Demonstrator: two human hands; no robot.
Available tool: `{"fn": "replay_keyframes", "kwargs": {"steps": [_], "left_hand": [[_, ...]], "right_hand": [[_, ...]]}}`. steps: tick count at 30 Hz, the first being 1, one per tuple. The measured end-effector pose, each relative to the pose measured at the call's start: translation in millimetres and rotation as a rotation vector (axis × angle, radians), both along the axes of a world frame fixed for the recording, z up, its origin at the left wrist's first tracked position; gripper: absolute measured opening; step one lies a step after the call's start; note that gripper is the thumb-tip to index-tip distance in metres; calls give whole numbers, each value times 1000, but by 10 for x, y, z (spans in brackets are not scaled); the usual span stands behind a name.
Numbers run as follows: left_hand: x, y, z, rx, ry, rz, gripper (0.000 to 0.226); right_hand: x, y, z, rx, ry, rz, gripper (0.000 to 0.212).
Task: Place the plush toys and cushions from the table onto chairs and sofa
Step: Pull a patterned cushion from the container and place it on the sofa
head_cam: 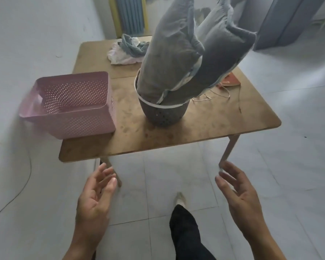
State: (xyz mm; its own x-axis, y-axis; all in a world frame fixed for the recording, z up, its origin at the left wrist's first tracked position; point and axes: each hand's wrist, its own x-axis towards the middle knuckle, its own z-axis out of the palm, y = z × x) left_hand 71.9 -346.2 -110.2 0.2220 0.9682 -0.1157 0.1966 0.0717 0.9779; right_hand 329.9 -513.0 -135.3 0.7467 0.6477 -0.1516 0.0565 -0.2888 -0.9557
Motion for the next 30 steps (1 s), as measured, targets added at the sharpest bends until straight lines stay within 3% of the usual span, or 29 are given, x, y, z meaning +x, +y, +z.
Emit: {"fn": "replay_keyframes", "kwargs": {"steps": [3, 6, 9, 11, 13, 15, 17, 19, 21, 23, 24, 27, 30], "left_hand": [[475, 519, -133, -43, 26, 2, 43], [984, 1068, -11, -55, 62, -71, 54], [1467, 1751, 124, 29, 138, -193, 85], [1749, 2209, 124, 127, 288, -293, 113], [2003, 2583, 65, 239, 403, -386, 135], [2255, 2875, -14, 327, 404, -475, 151], [2471, 3095, -102, 326, 352, -519, 161], [2618, 3282, -225, 229, 258, -522, 164], [2706, 3438, -329, 141, 110, -494, 155], [2742, 3591, -406, 72, 20, -464, 138], [2741, 3653, -405, 20, 0, -472, 123], [2728, 3862, -428, -87, -52, -430, 49], [2692, 4039, -426, -171, -195, -379, 15]], "right_hand": [[461, 623, -102, -21, 30, 7, 52], [902, 1253, 8, 24, 41, 35, 48], [1250, 1910, 248, 95, 14, 125, 47], [1399, 2296, 391, 126, -15, 193, 41], [1460, 2586, 484, 128, -53, 217, 23], [1465, 2823, 543, 117, -76, 210, 8], [1409, 3003, 564, 92, -146, 202, 20], [1355, 3105, 440, 21, -273, 196, 55], [1311, 3196, 294, -70, -417, 179, 82], [1269, 3248, 134, -162, -518, 130, 88], [1267, 3266, 37, -245, -595, 117, 94], [1185, 3332, -173, -625, -796, 123, 108], [1125, 3434, -247, -776, -918, 64, 102]]}}
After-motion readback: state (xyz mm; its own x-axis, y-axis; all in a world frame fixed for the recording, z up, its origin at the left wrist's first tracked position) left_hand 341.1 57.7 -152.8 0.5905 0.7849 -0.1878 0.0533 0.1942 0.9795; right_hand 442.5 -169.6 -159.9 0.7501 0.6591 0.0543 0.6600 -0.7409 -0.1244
